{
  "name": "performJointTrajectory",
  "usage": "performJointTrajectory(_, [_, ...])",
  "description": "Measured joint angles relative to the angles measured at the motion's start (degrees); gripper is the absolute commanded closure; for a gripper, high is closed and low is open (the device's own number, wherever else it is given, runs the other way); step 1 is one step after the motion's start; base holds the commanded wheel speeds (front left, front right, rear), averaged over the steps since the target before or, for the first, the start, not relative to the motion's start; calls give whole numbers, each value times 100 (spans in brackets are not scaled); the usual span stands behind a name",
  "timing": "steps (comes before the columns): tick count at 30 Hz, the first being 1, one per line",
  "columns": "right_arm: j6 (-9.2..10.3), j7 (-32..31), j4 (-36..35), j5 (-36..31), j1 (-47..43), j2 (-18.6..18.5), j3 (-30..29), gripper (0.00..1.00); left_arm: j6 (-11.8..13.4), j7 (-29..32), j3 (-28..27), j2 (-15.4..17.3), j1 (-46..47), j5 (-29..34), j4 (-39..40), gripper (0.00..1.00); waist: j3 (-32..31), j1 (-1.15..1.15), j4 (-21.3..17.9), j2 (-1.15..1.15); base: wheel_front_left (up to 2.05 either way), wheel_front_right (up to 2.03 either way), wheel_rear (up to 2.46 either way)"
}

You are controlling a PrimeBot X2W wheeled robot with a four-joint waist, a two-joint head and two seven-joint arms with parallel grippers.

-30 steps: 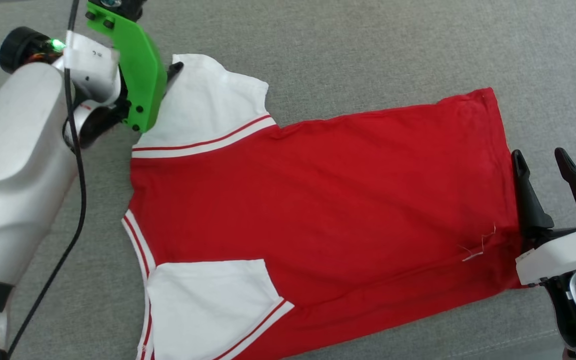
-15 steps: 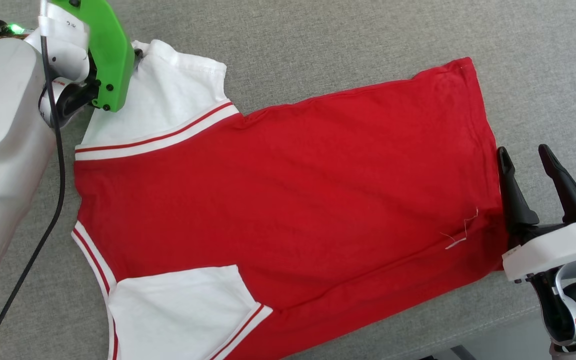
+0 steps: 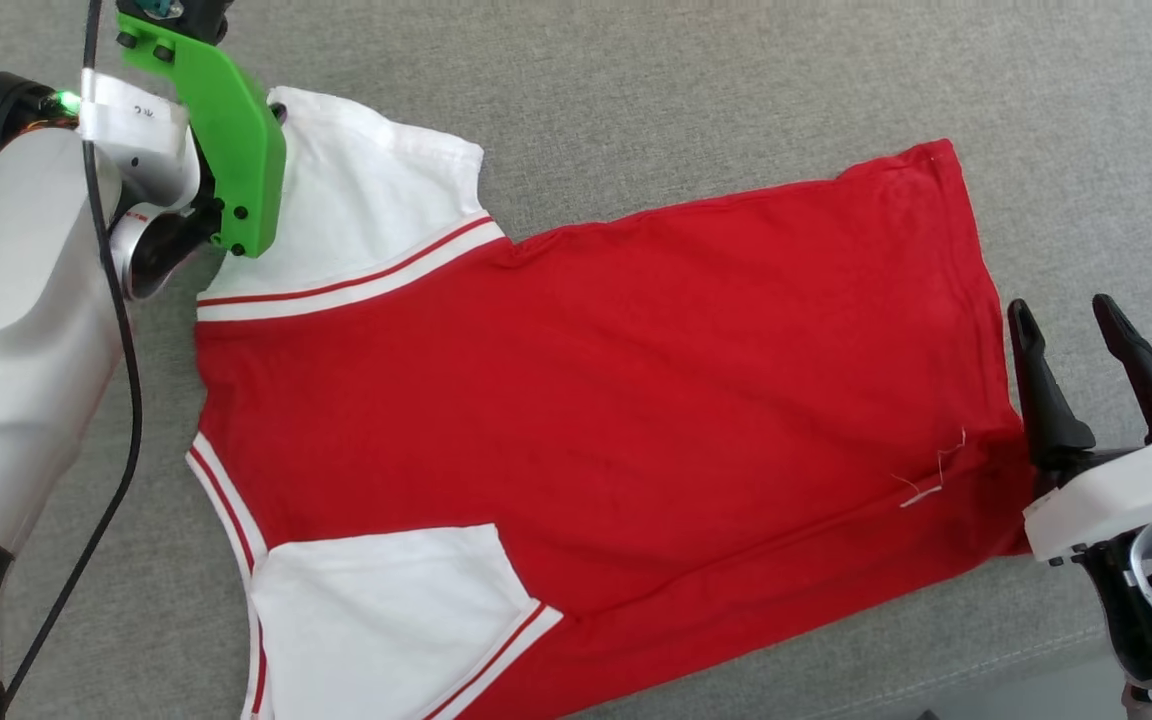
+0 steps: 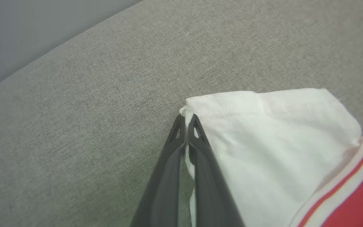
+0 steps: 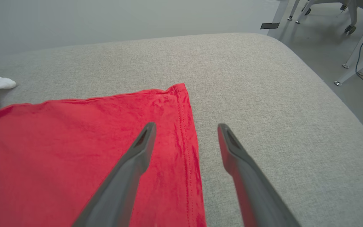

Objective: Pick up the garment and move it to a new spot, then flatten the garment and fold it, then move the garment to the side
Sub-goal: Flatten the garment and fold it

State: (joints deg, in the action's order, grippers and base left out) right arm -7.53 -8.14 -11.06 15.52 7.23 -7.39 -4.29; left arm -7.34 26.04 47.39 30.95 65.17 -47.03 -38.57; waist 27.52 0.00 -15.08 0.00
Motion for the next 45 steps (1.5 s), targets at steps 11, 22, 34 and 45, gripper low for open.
performJointTrajectory(11, [0,-1319,-46,99,30,-834,27,0,109,-610,-122,34,-441,-135,903,100,-468,-1,508,0,0,0,0])
performJointTrajectory(22, [0,-3782,454,955,1160,-1860,142,0,920,-281,-154,734,-1222,-164,3404,100,-569,-1,1161,0,0,0,0])
performJointTrajectory(34, [-1,-4379,1855,805,2396,-2388,490,0,1653,-180,-222,1065,-1640,-81,5255,100,-126,-1,1610,0,0,0,0])
performJointTrajectory(45, [3,-4145,2573,743,2640,-2738,1115,27,1752,-181,-119,1056,-1704,71,5590,100,142,-1,1917,0,0,0,0])
